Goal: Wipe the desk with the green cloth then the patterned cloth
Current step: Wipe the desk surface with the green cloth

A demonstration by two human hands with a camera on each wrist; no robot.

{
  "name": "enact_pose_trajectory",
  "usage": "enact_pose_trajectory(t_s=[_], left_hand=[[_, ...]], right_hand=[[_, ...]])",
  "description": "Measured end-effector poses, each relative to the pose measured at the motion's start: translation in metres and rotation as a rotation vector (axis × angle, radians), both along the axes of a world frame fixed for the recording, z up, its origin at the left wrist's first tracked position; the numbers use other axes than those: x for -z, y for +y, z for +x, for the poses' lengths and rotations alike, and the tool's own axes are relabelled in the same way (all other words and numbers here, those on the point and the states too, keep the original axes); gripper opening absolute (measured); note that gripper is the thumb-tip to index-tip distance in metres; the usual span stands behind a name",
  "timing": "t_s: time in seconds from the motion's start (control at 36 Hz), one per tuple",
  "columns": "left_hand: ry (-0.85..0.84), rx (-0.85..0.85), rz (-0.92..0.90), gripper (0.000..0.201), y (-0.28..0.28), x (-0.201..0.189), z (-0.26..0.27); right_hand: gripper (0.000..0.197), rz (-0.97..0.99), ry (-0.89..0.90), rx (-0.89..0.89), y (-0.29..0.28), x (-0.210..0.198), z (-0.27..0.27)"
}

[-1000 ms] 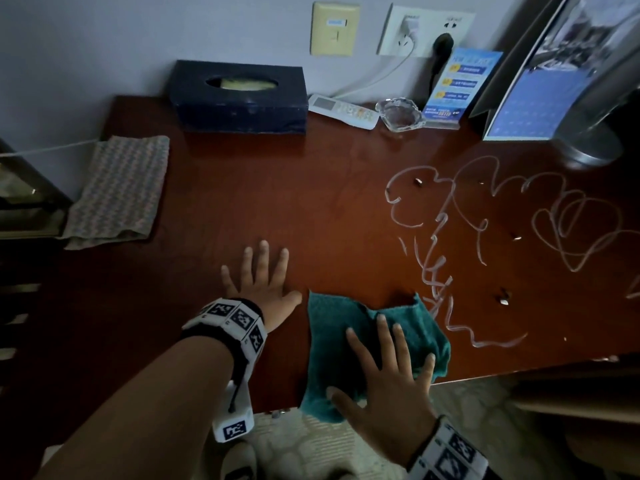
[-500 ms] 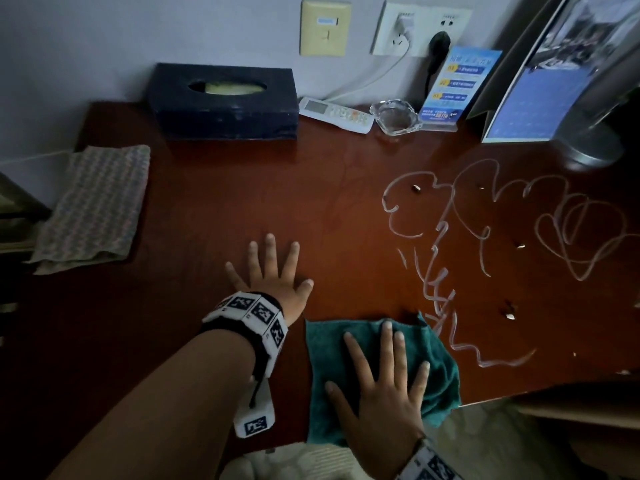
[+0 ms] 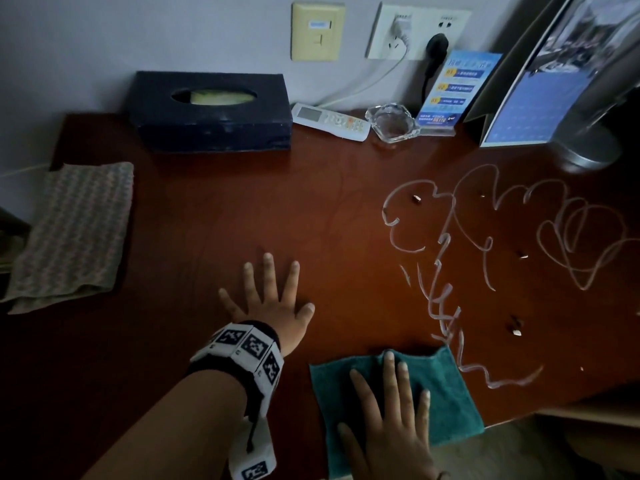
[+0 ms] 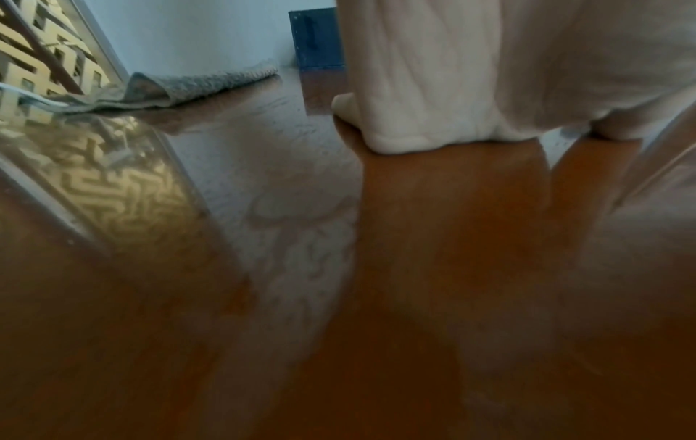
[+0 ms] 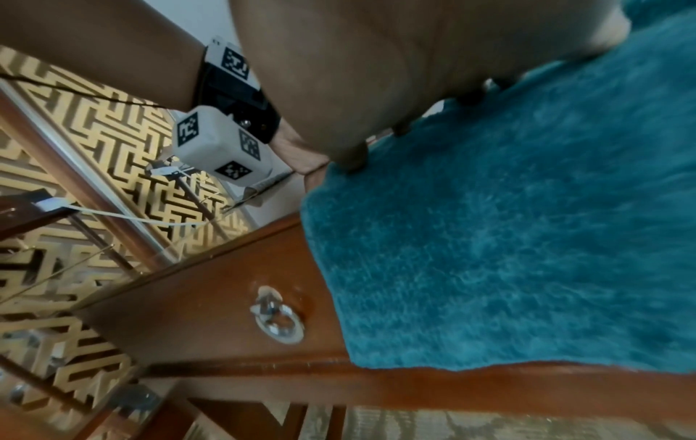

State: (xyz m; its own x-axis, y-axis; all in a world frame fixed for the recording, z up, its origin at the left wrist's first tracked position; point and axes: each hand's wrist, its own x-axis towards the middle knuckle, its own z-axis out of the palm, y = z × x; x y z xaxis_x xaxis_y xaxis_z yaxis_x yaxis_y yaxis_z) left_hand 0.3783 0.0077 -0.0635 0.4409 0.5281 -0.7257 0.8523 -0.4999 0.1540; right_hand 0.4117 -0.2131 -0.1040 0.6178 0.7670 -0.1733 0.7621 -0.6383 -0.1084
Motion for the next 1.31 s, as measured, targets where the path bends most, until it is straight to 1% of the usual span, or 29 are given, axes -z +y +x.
enact_pose_trajectory(t_s=[0.06,0.08,0.17,0.19,0.25,0.28,0.39,0.47,0.53,0.56,0.67,0.75,0.92,1.06,1.17,1.25,1.31], left_hand=[[0.001,0.001,-0.008,0.067,0.0,-0.001,0.0],[0.0,-0.001,-0.012,0.067,0.0,-0.001,0.0],[-0.004,-0.001,-0.021,0.067,0.001,-0.001,0.001],[-0.003,0.001,-0.024,0.067,0.002,-0.001,0.001],[-0.004,0.004,-0.029,0.066,0.002,0.0,0.001],[-0.005,0.003,-0.03,0.066,0.002,0.0,0.001],[-0.007,-0.003,-0.039,0.065,0.003,0.0,0.001],[-0.026,-0.018,-0.047,0.064,0.003,-0.001,0.001],[-0.032,-0.028,-0.042,0.062,0.002,0.0,0.001],[-0.031,-0.032,-0.036,0.062,0.002,0.0,0.001],[-0.025,-0.041,-0.021,0.062,0.001,0.001,0.002],[-0.03,-0.058,-0.022,0.06,0.001,0.001,0.003],[-0.053,-0.092,-0.045,0.053,0.001,-0.001,0.003],[-0.029,-0.048,-0.02,0.062,0.001,0.001,0.001],[0.004,-0.012,-0.004,0.069,0.001,0.0,0.002],[0.01,-0.005,-0.011,0.069,0.001,-0.001,0.003],[0.011,-0.003,-0.018,0.069,0.001,-0.002,0.003]], right_hand=[[0.059,-0.003,-0.012,-0.03,0.009,-0.001,0.001],[0.062,-0.013,-0.004,-0.034,0.014,-0.001,0.002],[0.078,-0.032,0.004,-0.039,0.027,-0.001,0.007],[0.078,-0.045,0.013,-0.042,0.032,-0.002,0.009],[0.067,-0.066,0.028,-0.05,0.041,-0.003,0.011],[0.064,-0.08,0.047,-0.051,0.045,-0.004,0.012],[0.062,-0.176,0.109,-0.054,0.065,-0.011,0.018],[0.071,-0.193,0.167,-0.116,0.083,-0.02,0.027],[0.07,-0.198,0.279,-0.109,0.094,-0.025,0.034],[0.07,-0.198,0.292,-0.112,0.099,-0.026,0.036],[0.069,-0.221,0.283,-0.11,0.121,-0.025,0.044],[0.06,-0.27,0.264,-0.109,0.142,-0.029,0.054],[0.062,-0.277,0.233,-0.147,0.173,-0.028,0.077],[0.065,-0.243,0.251,-0.141,0.194,-0.027,0.095],[0.062,-0.184,0.289,-0.182,0.189,-0.036,0.105],[0.061,-0.134,0.257,-0.24,0.165,-0.043,0.105],[0.063,-0.142,0.241,-0.264,0.145,-0.045,0.101]])
